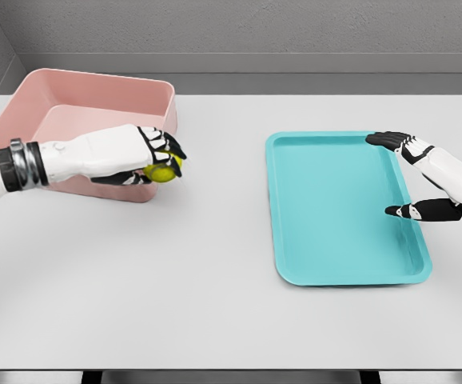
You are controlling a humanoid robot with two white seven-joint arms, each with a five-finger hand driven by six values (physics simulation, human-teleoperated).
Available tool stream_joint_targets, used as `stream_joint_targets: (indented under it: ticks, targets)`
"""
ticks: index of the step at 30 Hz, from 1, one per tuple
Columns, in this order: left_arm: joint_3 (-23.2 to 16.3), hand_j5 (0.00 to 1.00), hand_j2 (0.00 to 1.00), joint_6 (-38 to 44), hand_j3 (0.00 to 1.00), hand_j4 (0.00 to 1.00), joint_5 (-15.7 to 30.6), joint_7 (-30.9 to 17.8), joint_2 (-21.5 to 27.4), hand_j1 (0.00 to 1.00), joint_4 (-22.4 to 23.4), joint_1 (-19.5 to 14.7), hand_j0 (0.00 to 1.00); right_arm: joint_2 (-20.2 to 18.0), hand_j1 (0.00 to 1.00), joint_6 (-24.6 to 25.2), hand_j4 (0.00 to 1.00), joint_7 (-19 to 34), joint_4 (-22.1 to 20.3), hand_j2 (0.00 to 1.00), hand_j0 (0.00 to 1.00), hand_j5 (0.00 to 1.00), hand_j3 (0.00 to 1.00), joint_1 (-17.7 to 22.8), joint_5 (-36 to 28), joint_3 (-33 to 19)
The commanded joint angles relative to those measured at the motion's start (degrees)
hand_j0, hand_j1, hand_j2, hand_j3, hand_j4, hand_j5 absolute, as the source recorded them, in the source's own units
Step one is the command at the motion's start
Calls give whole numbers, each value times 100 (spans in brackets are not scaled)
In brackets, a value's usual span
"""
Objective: Put the tennis from the blue tray into the pink basket with both arms
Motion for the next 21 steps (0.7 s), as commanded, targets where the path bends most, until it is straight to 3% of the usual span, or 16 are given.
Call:
stream_joint_targets:
  ticks: [1,12,14,15,16,21]
  targets:
    - [57,58,58,10,58,58,147,11,6,58,293,-17,58,-5,100,15,100,-3,-2,100,100,100,100,0,-47,0]
    - [479,60,60,10,60,60,437,11,6,60,1752,-211,60,-5,100,15,100,-3,7,100,100,100,100,17,-39,0]
    - [488,65,65,10,65,65,437,29,6,65,2025,-246,65,-5,100,15,100,-3,7,100,100,100,100,17,-39,0]
    - [488,79,79,10,79,79,437,64,6,79,2096,-246,79,-5,100,15,100,-3,7,100,100,100,100,18,-39,0]
    - [497,100,100,10,100,100,515,73,14,100,2157,-246,100,-5,100,15,100,-3,7,100,100,100,100,18,-39,0]
    - [523,100,100,10,100,100,692,73,173,100,2175,-246,100,-5,100,15,100,-3,121,100,100,100,100,9,-56,0]
